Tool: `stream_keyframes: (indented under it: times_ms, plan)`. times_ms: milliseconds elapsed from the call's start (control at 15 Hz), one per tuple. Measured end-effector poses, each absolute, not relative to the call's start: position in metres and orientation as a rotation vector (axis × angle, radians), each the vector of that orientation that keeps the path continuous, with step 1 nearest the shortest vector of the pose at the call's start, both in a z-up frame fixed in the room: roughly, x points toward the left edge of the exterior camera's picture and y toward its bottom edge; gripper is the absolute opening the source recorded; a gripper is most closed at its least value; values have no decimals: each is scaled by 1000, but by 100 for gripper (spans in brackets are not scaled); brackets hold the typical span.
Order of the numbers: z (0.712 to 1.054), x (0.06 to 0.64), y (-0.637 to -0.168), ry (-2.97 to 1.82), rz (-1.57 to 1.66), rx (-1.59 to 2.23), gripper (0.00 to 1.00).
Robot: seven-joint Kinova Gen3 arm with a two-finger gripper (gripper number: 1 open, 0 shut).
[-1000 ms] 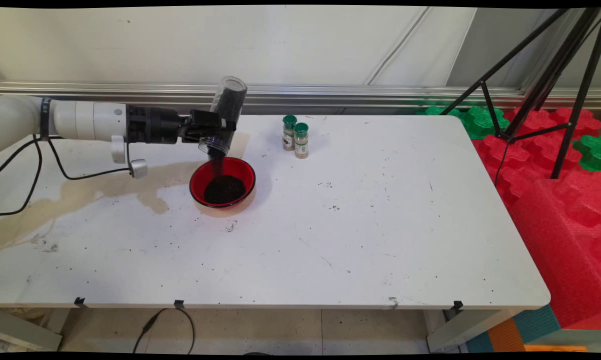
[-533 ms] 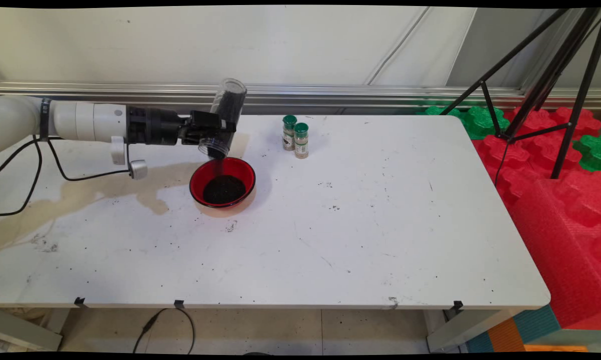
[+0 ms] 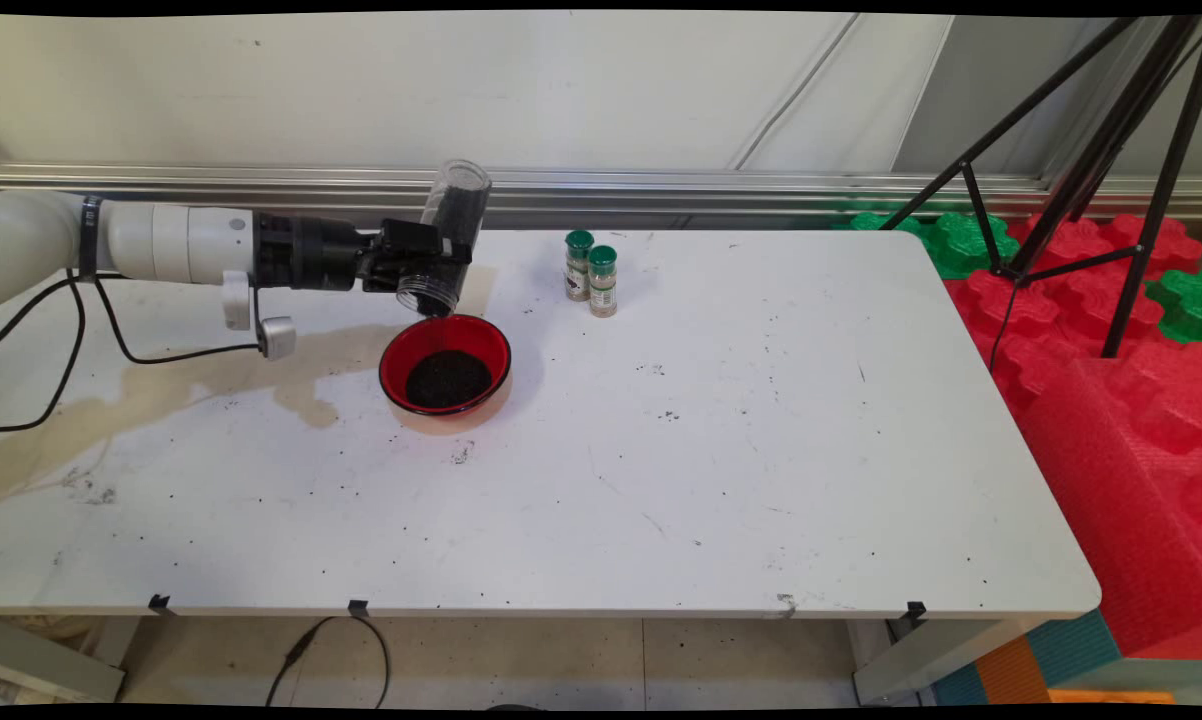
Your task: Pour the black seasoning powder in the red bowl
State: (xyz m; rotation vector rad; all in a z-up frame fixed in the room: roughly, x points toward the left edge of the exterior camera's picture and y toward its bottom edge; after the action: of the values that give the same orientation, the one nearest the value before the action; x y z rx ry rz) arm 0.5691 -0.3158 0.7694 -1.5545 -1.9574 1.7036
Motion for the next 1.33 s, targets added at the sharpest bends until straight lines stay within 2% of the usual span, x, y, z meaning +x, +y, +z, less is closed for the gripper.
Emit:
stream_keyframes:
  times_ms: [1333]
  plan:
    - [776,574,-320,-2089,1572,-1145,0]
